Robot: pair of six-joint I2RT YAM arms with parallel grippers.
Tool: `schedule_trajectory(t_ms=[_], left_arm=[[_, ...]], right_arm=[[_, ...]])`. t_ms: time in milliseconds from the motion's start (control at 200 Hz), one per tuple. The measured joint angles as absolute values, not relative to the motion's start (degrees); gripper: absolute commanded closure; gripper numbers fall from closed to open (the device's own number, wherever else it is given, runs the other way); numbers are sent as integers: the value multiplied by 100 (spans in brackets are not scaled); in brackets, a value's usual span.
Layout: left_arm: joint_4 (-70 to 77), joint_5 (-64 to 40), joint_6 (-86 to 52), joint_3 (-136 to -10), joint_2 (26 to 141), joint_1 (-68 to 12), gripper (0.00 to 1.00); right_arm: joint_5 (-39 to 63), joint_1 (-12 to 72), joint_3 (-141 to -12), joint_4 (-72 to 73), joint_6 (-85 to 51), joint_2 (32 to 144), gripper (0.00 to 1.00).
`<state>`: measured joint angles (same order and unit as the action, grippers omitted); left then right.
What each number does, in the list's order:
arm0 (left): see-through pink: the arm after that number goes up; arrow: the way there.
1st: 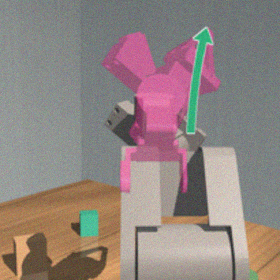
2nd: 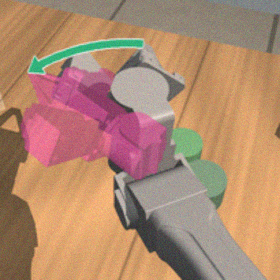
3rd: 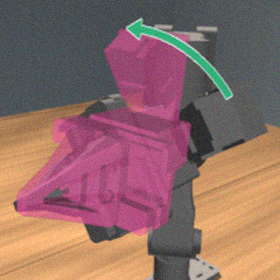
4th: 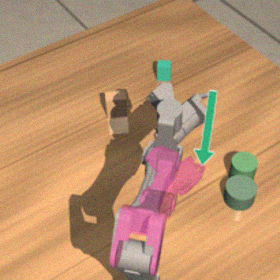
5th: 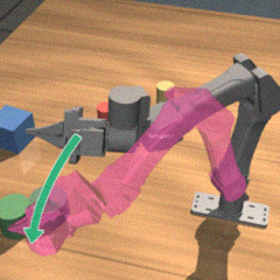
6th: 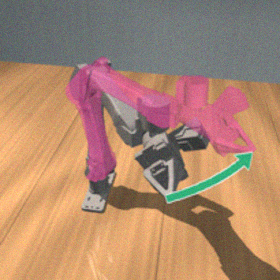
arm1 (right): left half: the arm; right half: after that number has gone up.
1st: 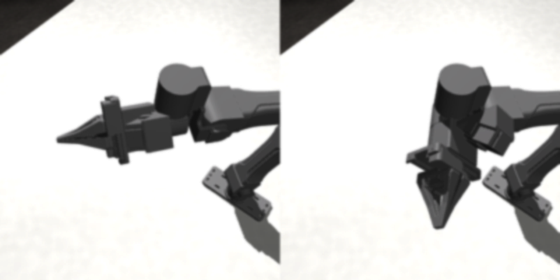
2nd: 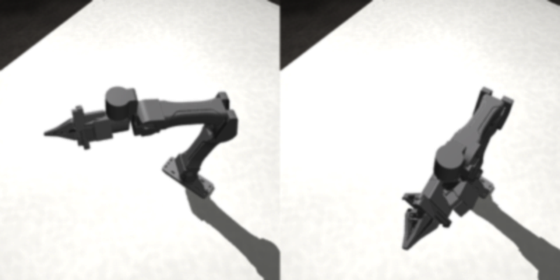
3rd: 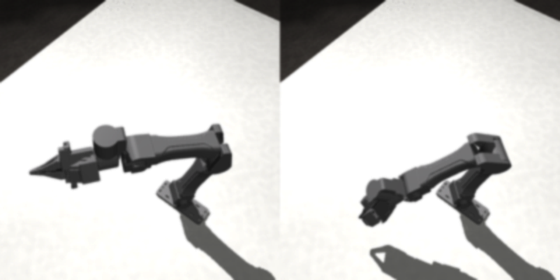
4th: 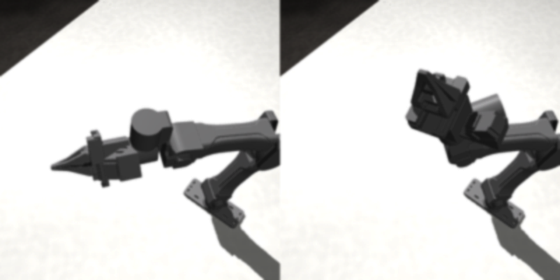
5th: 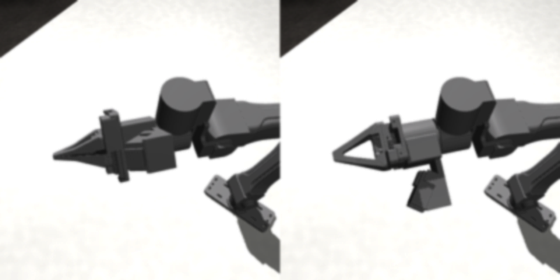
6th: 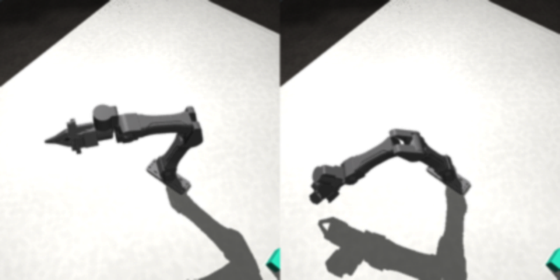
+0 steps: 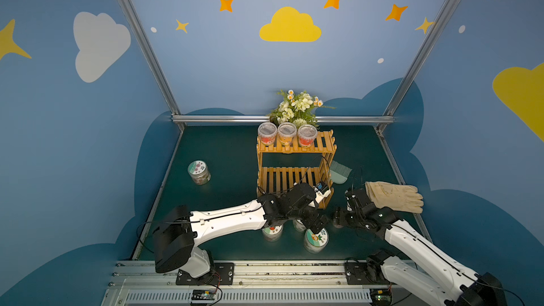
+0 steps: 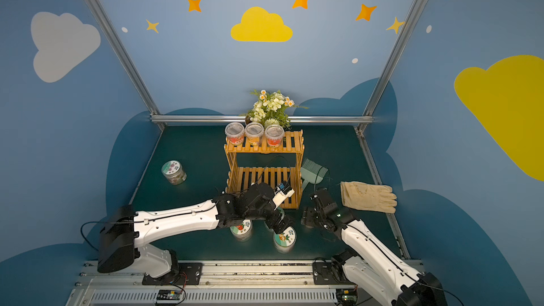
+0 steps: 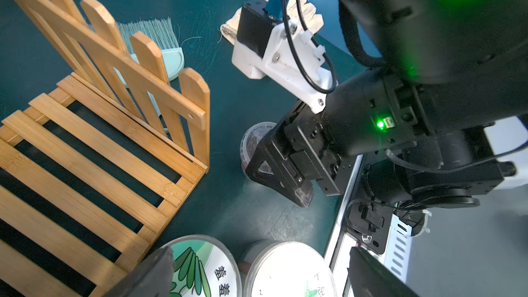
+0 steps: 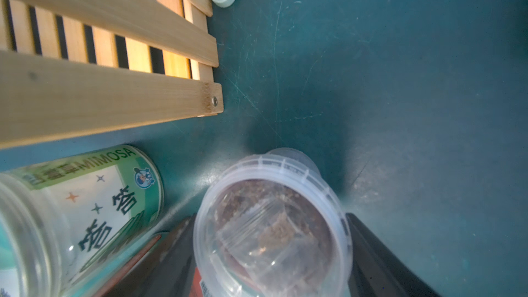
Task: Place the seed container on the shelf
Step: Pick up the seed jar at the center of the board.
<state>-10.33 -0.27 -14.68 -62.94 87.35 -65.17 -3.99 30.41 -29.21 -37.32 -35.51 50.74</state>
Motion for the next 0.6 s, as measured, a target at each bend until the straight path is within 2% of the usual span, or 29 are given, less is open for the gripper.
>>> schedule_trajectory(t_ms=[325,601], left_arm=[[-1024,19,-1470,-6294,8731,-6517,0],[-950,274,-1474,-6200,8486,-6517,0]], right_arm=[[-639,2888,-3251,-4182,-3559,4534,23],[-493,2399,-4587,-4963,-3339,4523,23]])
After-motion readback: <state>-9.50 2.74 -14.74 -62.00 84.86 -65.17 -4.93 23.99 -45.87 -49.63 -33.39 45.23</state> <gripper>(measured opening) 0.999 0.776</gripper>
